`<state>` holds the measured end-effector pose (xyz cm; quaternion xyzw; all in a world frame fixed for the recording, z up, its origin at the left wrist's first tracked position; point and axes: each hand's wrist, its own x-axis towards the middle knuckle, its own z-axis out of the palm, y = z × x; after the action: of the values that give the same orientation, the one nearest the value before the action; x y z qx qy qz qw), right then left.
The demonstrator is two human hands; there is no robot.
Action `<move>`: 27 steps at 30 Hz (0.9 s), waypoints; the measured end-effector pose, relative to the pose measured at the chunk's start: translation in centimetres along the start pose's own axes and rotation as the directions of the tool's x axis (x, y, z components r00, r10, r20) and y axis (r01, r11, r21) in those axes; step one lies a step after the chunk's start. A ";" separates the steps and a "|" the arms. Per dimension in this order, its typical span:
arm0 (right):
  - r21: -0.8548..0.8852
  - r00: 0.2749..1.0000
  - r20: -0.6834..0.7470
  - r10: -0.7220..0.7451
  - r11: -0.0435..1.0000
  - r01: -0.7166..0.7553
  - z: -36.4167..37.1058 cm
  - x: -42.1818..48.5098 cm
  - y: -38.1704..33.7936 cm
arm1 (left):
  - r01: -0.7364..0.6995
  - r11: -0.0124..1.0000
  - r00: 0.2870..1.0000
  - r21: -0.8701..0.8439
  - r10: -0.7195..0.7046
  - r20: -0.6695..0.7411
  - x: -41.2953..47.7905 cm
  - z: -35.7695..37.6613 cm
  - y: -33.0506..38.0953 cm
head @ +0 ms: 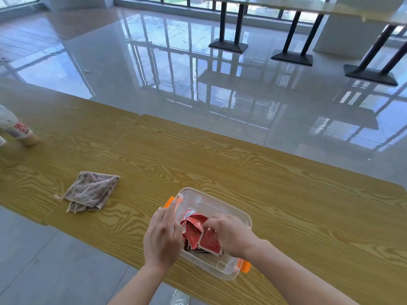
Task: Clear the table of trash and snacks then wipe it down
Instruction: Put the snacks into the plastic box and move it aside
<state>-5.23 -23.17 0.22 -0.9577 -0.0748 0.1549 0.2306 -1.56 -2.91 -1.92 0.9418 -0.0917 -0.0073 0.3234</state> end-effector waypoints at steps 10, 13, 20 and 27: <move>0.196 0.873 -0.464 0.149 0.979 -0.063 -1.3 -3.1 0.3 | 0.076 0.989 0.996 -0.128 -0.069 0.059 0.6 -0.2 -0.8; 0.280 0.759 -0.595 0.262 0.954 -0.110 -1.4 -4.7 0.7 | 0.194 0.954 0.981 -0.231 -0.182 0.071 1.1 -0.9 -1.3; 0.423 0.710 -0.338 0.618 0.773 -0.472 0.1 -6.7 1.8 | 0.455 0.762 0.887 -0.461 -0.347 0.303 2.5 -1.2 -1.9; 0.492 0.699 -0.191 0.689 0.684 -0.539 1.2 -7.1 1.9 | 0.480 0.722 0.877 -0.498 -0.393 0.275 2.5 -0.9 -2.4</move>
<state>-12.18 -25.88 0.22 -0.8679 0.3338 0.0572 0.3634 1.40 -1.00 -2.56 0.7990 0.1152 -0.1803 0.5619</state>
